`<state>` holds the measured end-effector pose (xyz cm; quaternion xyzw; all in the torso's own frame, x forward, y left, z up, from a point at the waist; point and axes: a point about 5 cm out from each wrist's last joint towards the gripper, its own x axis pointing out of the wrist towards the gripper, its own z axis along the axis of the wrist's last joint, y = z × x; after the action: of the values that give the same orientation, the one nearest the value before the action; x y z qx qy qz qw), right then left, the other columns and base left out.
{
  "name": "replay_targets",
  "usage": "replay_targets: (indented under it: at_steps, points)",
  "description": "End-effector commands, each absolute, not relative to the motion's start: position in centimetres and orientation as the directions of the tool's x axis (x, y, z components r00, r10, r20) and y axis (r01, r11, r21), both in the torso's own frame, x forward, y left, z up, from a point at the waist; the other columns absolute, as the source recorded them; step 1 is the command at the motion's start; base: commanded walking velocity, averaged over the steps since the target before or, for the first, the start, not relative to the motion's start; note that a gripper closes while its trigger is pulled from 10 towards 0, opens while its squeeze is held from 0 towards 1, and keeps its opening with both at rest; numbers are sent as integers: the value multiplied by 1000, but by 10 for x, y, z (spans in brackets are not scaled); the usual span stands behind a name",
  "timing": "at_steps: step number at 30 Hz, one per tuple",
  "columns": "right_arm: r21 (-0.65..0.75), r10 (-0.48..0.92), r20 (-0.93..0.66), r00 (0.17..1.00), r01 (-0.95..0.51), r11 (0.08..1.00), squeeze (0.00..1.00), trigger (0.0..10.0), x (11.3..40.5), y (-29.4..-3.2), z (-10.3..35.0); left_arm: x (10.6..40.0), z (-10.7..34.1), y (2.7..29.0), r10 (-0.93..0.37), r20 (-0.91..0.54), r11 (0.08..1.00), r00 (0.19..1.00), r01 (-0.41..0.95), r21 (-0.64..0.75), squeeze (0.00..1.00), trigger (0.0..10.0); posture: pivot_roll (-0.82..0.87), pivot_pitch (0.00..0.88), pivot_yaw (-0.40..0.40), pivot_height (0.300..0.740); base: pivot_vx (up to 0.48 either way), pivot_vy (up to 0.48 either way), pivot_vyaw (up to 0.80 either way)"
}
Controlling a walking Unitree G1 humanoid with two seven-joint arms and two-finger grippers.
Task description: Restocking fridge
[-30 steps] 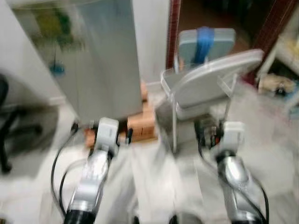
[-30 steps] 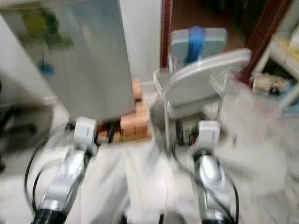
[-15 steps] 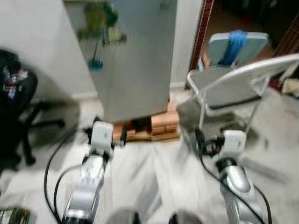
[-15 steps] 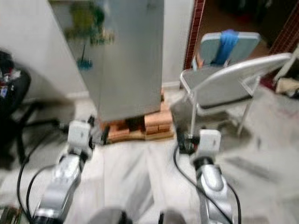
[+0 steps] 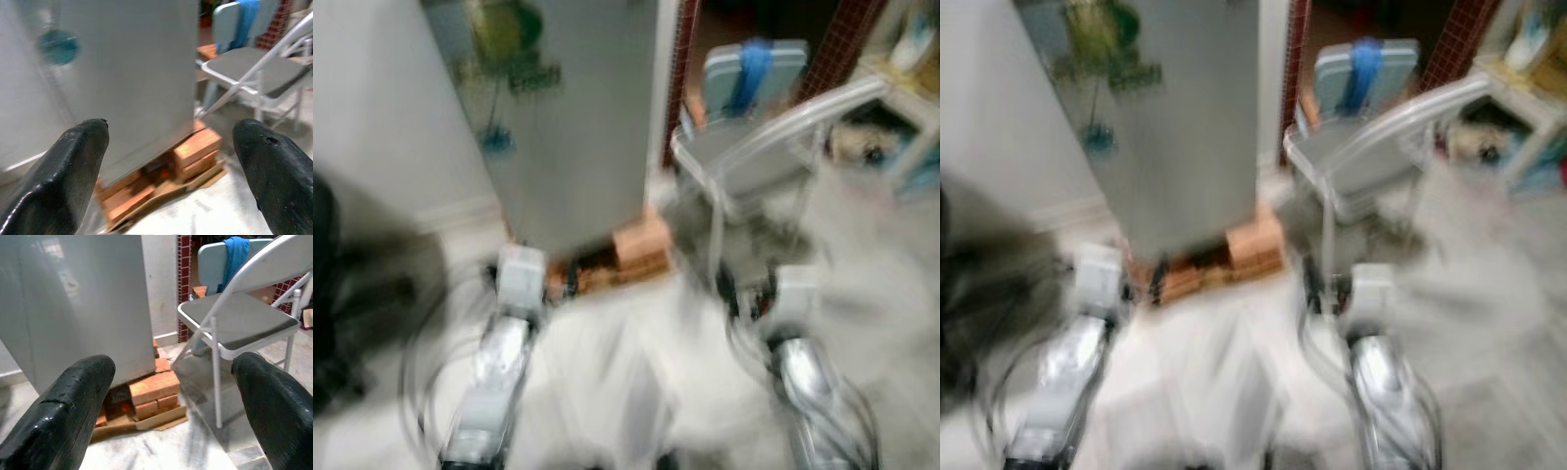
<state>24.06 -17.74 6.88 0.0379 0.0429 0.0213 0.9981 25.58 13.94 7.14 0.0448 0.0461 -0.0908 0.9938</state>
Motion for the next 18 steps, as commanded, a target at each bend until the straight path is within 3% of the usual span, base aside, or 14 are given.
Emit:
replay_targets:
  at_steps: [1,9,18]
  points:
    - [81,50,-76,996,-44,996,0,10000,240,-175,70,257,73,148,-143,-95,984,985,152,98,0,10000,1,45,30,740,0,480,0]
    - [69,38,-83,996,-33,997,0,10000,236,-182,68,249,69,152,-147,-112,984,983,156,84,0,10000,4,52,33,740,0,480,0]
    - [54,53,-63,997,-50,997,0,10000,242,-180,73,252,72,150,-186,-111,982,976,190,20,0,10000,10,52,39,740,0,458,-647]
